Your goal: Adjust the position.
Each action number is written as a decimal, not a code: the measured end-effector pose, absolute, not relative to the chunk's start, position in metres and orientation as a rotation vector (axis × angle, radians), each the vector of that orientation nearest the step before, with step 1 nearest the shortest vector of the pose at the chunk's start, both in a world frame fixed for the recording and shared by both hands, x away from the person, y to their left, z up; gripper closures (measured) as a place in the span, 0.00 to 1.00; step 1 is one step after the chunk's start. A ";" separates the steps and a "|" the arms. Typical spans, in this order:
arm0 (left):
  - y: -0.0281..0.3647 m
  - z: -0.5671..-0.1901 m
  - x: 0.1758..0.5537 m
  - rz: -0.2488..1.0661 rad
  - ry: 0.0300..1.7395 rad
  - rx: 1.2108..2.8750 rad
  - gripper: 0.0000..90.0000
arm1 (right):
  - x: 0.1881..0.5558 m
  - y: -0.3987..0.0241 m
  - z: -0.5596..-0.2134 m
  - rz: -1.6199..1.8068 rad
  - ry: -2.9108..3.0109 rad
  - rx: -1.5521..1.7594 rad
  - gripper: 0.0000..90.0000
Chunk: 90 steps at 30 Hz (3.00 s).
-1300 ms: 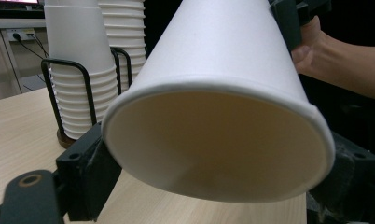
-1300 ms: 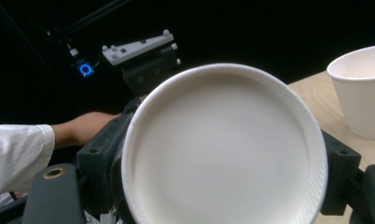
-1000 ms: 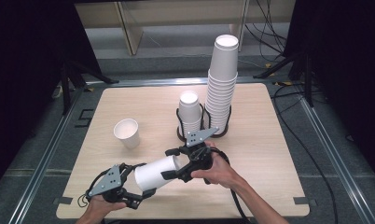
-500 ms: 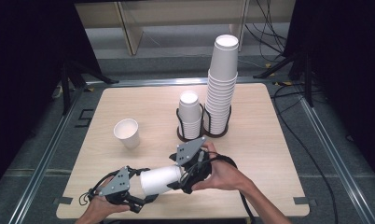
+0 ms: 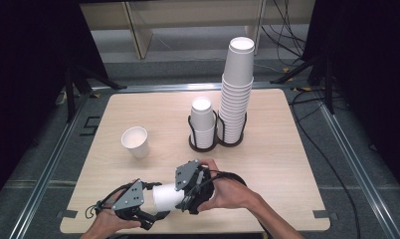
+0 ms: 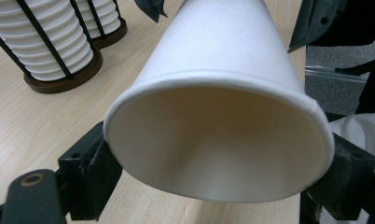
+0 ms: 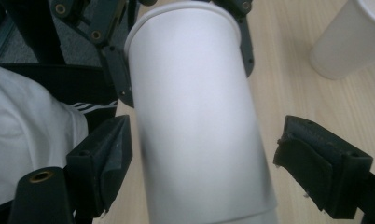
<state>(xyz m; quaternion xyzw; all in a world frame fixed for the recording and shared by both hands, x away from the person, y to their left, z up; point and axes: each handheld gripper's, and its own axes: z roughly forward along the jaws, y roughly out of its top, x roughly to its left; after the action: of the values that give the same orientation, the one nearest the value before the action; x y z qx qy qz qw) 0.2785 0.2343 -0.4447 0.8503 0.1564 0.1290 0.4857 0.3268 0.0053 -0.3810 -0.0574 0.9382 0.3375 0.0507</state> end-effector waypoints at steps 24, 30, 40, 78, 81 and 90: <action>0.230 -0.443 0.276 0.318 0.343 2.149 0.16 | 0.321 0.029 -0.403 0.795 2.862 -0.331 0.19; 0.229 -0.442 0.275 0.304 0.331 2.150 0.16 | 0.320 0.033 -0.405 0.777 2.869 -0.346 0.21; 0.230 -0.442 0.275 0.296 0.315 2.146 0.16 | 0.319 0.031 -0.407 0.772 2.838 -0.402 0.26; 0.265 -0.432 0.286 0.234 0.524 1.687 0.16 | 0.359 -0.053 -0.417 1.499 2.598 0.278 0.24; 0.264 -0.434 0.287 0.232 0.554 1.697 0.16 | 0.362 -0.062 -0.417 1.585 2.550 0.335 0.24; 0.259 -0.441 0.290 0.209 0.611 1.626 0.16 | 0.361 -0.070 -0.422 1.677 2.505 0.376 0.24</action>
<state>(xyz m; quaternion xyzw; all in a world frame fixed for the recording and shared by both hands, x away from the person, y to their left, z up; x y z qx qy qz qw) 0.2904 0.2589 -0.4407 0.7133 0.2679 0.0917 0.6411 0.3612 -0.0698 -0.4221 0.1237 0.8236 0.5511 0.0518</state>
